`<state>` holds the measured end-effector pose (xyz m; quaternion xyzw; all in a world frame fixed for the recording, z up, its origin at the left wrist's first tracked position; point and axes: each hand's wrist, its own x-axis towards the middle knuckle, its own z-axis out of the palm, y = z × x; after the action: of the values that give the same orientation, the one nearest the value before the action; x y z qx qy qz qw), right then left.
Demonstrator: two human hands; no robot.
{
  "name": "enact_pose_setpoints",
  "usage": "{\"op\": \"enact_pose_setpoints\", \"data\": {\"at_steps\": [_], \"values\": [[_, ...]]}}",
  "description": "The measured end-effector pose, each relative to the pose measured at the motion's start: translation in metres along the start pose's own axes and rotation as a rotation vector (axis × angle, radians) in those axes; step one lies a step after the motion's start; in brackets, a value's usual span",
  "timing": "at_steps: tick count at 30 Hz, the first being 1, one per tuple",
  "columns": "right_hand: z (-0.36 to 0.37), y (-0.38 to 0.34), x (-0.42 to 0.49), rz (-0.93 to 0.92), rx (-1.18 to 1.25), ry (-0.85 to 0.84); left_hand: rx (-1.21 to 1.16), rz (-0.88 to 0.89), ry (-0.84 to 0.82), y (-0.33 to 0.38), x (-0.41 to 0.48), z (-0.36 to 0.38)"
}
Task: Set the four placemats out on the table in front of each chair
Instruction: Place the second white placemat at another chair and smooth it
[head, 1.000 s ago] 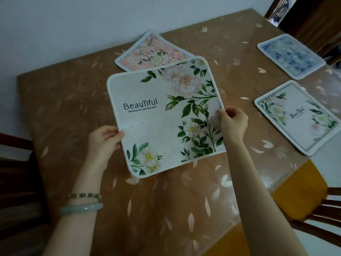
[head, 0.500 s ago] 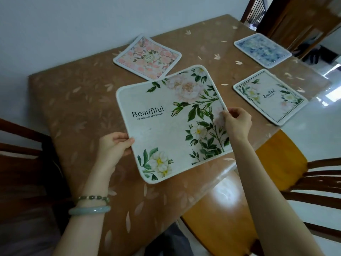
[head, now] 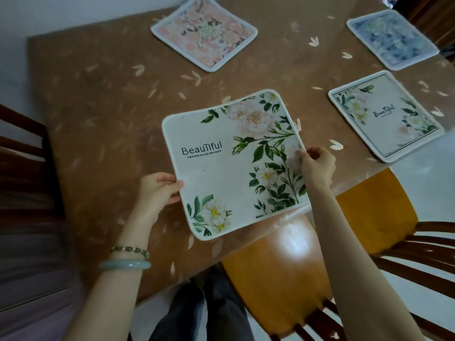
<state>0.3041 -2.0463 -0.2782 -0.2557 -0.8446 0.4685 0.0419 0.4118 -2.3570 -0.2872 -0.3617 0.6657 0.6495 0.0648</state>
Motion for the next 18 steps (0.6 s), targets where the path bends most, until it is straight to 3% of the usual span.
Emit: {"op": "enact_pose_setpoints", "data": {"at_steps": [9, 18], "values": [[-0.001, 0.064, 0.018, 0.055, -0.07, -0.093, 0.045, -0.147, 0.053, -0.055, -0.015, 0.036], [0.008, 0.081, 0.03, 0.039, -0.041, -0.155, 0.025, -0.162, 0.128, -0.069, -0.02, 0.052]]}}
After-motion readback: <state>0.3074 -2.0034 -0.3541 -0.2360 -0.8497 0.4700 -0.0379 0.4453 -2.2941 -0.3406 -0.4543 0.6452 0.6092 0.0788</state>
